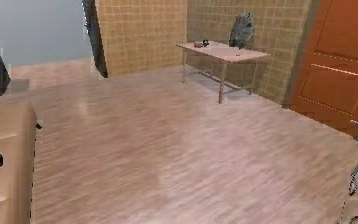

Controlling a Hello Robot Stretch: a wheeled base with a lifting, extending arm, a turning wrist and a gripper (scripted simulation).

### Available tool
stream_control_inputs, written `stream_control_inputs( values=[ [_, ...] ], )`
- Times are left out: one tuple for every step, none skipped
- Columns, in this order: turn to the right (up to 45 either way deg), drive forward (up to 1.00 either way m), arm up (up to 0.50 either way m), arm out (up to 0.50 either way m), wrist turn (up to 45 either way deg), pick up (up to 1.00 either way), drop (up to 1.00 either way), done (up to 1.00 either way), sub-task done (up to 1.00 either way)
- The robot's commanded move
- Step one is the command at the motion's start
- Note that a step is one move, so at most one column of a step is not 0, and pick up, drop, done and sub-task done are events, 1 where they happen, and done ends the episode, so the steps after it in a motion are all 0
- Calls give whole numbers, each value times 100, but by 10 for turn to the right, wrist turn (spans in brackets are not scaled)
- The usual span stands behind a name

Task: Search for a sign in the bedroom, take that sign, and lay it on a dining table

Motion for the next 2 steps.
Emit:
stream_control_inputs(
  values=[
    [0,20,0,0,0,0,0,0,0],
    [-300,0,0,0,0,0,0,0,0]
  ],
)
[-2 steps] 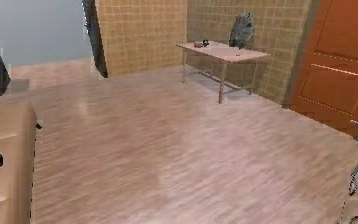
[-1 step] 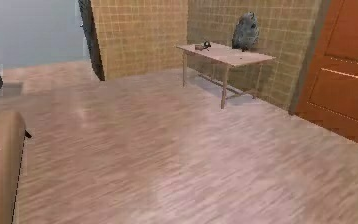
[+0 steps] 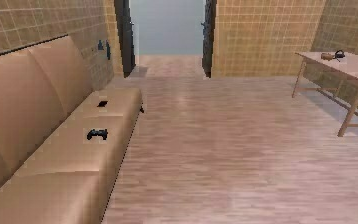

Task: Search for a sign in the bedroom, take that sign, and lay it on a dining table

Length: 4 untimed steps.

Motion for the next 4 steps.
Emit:
stream_control_inputs(
  values=[
    [0,100,0,0,0,0,0,0,0],
    [0,100,0,0,0,0,0,0,0],
    [0,95,0,0,0,0,0,0,0],
    [-120,0,0,0,0,0,0,0,0]
  ],
)
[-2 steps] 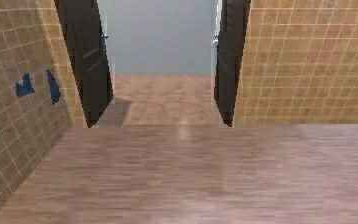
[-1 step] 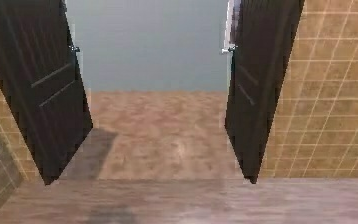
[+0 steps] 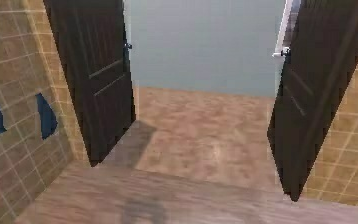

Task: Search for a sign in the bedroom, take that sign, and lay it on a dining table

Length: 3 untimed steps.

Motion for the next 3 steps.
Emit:
stream_control_inputs(
  values=[
    [0,100,0,0,0,0,0,0,0],
    [0,100,0,0,0,0,0,0,0],
    [0,10,0,0,0,0,0,0,0]
  ],
)
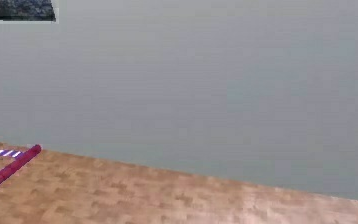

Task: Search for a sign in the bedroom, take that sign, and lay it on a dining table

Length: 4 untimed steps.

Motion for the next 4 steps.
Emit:
stream_control_inputs(
  values=[
    [-30,0,0,0,0,0,0,0,0],
    [0,95,0,0,0,0,0,0,0],
    [-450,0,0,0,0,0,0,0,0],
    [-270,0,0,0,0,0,0,0,0]
  ],
)
